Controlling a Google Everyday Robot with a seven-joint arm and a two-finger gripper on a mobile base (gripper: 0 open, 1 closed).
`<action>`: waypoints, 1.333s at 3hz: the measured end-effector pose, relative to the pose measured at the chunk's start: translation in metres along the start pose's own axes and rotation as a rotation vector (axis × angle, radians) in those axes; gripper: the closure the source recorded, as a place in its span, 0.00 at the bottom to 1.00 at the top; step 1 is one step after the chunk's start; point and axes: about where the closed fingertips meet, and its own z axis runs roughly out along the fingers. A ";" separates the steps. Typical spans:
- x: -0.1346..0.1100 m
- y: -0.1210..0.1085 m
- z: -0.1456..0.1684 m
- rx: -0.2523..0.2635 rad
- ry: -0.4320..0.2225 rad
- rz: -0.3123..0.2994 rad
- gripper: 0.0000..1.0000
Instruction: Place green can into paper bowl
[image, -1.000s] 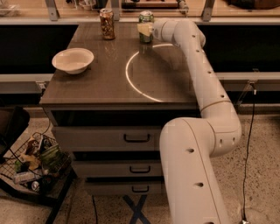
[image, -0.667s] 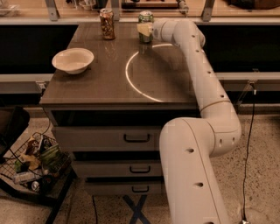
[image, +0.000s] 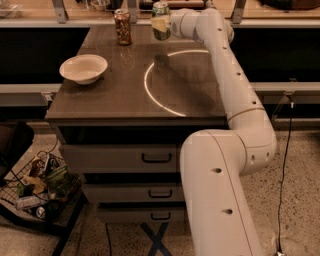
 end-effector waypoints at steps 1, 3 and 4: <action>-0.028 0.005 -0.007 0.011 -0.004 -0.035 1.00; -0.087 0.014 -0.059 0.029 -0.075 -0.080 1.00; -0.145 0.013 -0.125 0.087 -0.181 -0.102 1.00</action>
Offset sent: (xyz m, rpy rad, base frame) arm -0.0962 0.0104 0.0586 -0.0517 -0.0786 0.0038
